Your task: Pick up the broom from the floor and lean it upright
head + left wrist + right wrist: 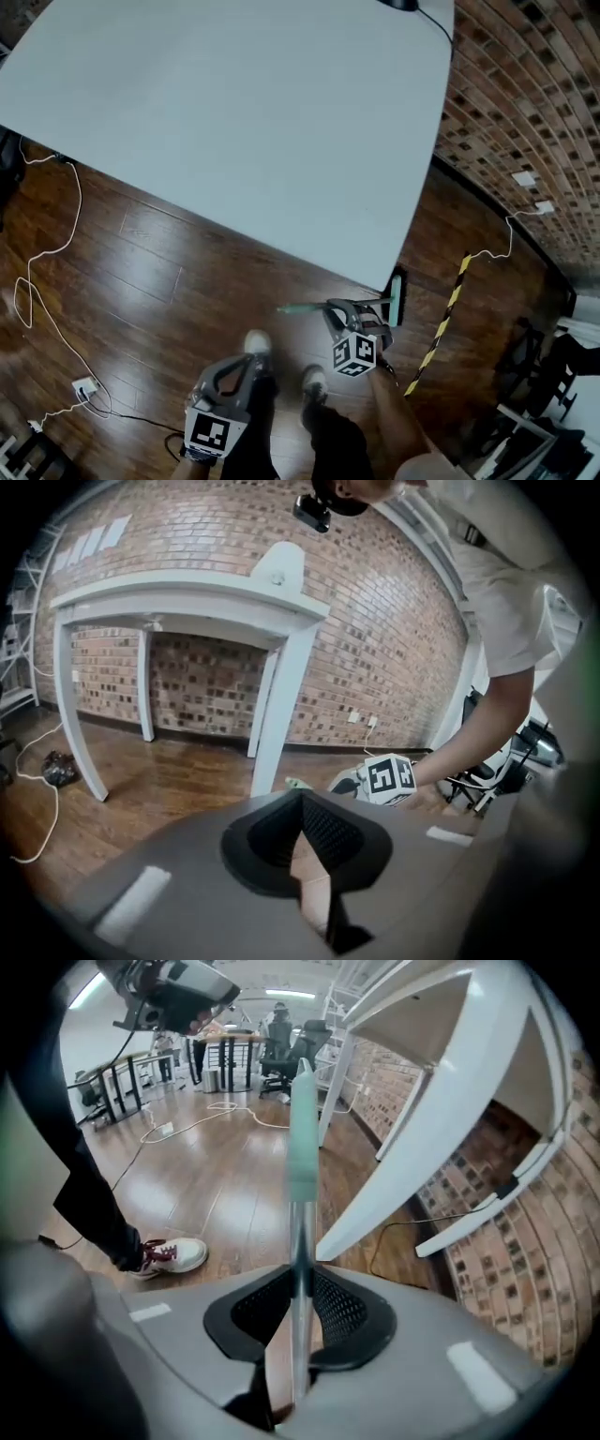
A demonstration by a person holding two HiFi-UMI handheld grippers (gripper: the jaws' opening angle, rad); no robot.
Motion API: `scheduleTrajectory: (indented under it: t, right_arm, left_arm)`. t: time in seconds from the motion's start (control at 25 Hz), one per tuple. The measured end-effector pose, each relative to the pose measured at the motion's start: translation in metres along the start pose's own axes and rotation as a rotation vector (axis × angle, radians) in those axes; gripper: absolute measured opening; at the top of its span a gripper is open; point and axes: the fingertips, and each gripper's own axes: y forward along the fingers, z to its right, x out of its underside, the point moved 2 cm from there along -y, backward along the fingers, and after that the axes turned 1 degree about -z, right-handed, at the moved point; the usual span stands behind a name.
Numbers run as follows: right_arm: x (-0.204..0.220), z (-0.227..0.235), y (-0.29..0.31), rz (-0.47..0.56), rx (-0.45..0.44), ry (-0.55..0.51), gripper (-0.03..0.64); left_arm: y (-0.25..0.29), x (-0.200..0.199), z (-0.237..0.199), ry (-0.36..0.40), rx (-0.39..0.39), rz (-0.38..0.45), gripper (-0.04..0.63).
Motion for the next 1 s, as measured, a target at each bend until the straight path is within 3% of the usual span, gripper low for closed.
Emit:
scheduleTrajectory:
  t: [0.28,0.36,0.44,0.52,0.68,1.0]
  right_arm:
    - [0.010,0.099,-0.089,0.052,0.236,0.285,0.092]
    - [0.015,0.122,-0.107,0.078,0.272,0.350,0.091]
    - [0.020,0.147,-0.121,0.094,0.300,0.409,0.092]
    - [0.021,0.170,-0.128,0.111,0.320,0.462,0.092]
    - [0.014,0.213,-0.136,0.179,0.321,0.533,0.091]
    - [-0.043,0.296,-0.136,0.348,0.291,0.545,0.092]
  left_arm:
    - [0.015,-0.081,0.034,0.175,0.123,0.053,-0.002]
    - [0.021,-0.093,0.042,0.134,0.105,0.045,-0.002]
    - [0.028,-0.101,0.048,0.010,0.060,0.011,-0.002]
    - [0.035,-0.110,0.049,-0.053,0.021,-0.011,-0.002]
    - [0.050,-0.128,0.050,-0.061,-0.046,-0.028,-0.002]
    - [0.069,-0.144,0.055,-0.080,-0.107,-0.032,-0.002]
